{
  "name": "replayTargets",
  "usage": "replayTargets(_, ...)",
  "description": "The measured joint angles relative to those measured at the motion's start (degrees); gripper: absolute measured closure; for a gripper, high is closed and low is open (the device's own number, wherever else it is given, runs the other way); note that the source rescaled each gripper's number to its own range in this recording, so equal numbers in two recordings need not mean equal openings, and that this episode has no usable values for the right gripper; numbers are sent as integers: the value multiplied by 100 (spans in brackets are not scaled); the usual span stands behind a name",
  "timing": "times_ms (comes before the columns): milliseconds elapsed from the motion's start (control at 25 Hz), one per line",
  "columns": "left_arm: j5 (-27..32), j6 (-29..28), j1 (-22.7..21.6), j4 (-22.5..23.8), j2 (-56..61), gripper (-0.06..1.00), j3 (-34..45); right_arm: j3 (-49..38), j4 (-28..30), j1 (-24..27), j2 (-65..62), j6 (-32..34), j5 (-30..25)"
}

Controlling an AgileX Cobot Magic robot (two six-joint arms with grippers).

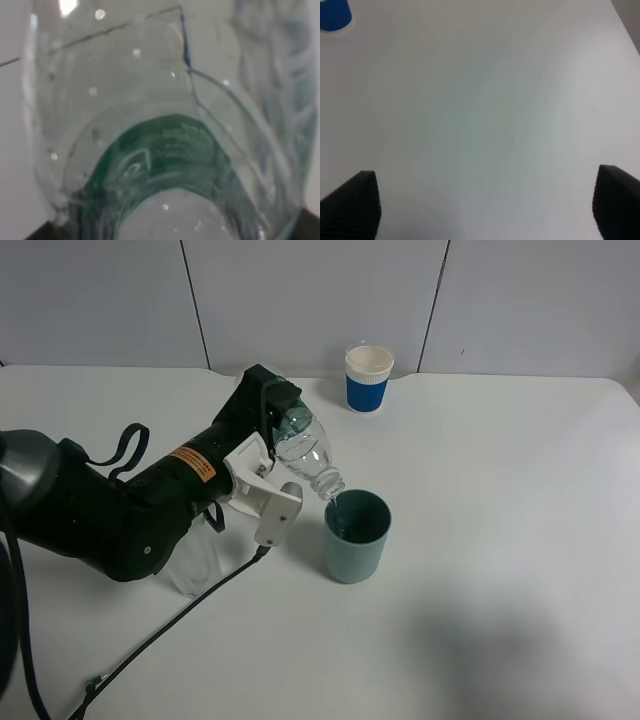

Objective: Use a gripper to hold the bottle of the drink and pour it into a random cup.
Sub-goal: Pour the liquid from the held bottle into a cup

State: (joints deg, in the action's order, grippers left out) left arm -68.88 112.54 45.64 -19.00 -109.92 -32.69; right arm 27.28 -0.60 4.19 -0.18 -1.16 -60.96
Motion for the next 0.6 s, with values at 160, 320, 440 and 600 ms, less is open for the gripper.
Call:
replayTargets(160, 0, 0, 0, 1, 0, 94, 0, 0, 0, 0, 0, 0, 0)
replayTargets(320, 0, 0, 0, 1, 0, 94, 0, 0, 0, 0, 0, 0, 0)
replayTargets(440, 0, 7, 0, 1, 0, 94, 0, 0, 0, 0, 0, 0, 0)
replayTargets(600, 0, 88, 0, 6, 0, 94, 0, 0, 0, 0, 0, 0, 0)
